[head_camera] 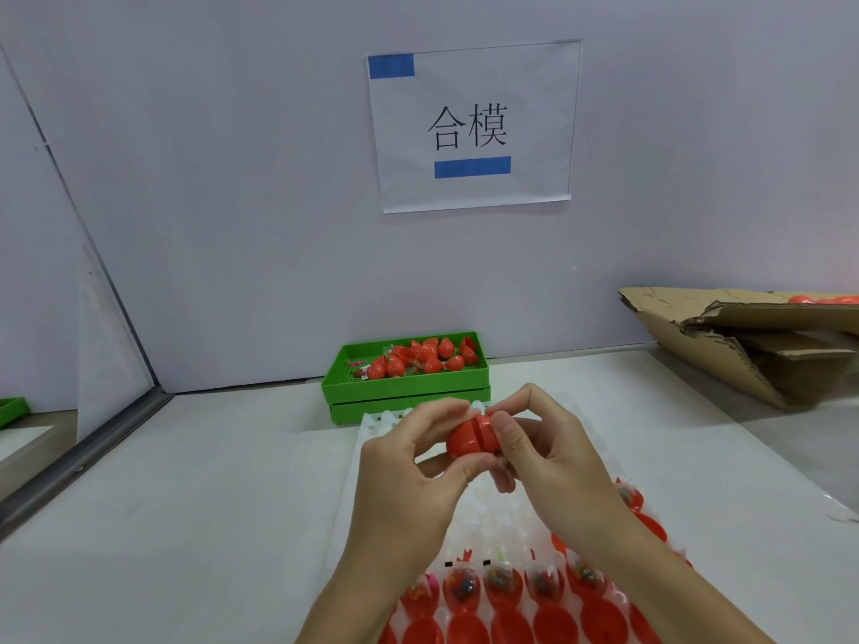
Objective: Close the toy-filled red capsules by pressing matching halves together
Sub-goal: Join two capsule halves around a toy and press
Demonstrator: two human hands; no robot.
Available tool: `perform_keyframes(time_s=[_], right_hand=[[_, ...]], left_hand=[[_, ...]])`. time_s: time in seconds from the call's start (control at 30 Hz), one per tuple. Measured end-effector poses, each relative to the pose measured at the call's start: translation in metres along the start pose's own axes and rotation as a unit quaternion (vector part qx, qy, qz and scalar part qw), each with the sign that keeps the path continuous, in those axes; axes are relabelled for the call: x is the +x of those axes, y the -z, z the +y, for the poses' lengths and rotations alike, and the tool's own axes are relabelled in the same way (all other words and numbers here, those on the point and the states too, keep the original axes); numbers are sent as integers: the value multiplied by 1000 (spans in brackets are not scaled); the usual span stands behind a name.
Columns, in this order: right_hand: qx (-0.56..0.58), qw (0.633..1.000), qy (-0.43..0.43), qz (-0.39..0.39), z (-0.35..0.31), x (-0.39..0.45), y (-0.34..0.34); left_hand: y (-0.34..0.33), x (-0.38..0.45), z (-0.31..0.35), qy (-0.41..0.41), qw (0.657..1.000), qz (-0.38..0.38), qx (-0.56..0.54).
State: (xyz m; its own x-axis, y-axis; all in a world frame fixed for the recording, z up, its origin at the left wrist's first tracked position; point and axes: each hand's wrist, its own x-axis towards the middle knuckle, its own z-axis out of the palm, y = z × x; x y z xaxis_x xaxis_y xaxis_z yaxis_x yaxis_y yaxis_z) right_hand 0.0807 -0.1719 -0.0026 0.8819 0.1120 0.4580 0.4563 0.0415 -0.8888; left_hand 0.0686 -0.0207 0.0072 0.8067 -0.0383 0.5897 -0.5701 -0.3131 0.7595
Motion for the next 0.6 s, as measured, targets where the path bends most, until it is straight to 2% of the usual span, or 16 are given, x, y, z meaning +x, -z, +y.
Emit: perform_keyframes(time_s=[0.2, 0.6], right_hand=[[12, 1000, 1, -10, 0, 0, 0], [-18, 999, 7, -35, -8, -1, 6]], left_hand=[[3, 2, 4, 16, 999, -24, -33], [3, 4, 7, 48, 994, -11, -94]])
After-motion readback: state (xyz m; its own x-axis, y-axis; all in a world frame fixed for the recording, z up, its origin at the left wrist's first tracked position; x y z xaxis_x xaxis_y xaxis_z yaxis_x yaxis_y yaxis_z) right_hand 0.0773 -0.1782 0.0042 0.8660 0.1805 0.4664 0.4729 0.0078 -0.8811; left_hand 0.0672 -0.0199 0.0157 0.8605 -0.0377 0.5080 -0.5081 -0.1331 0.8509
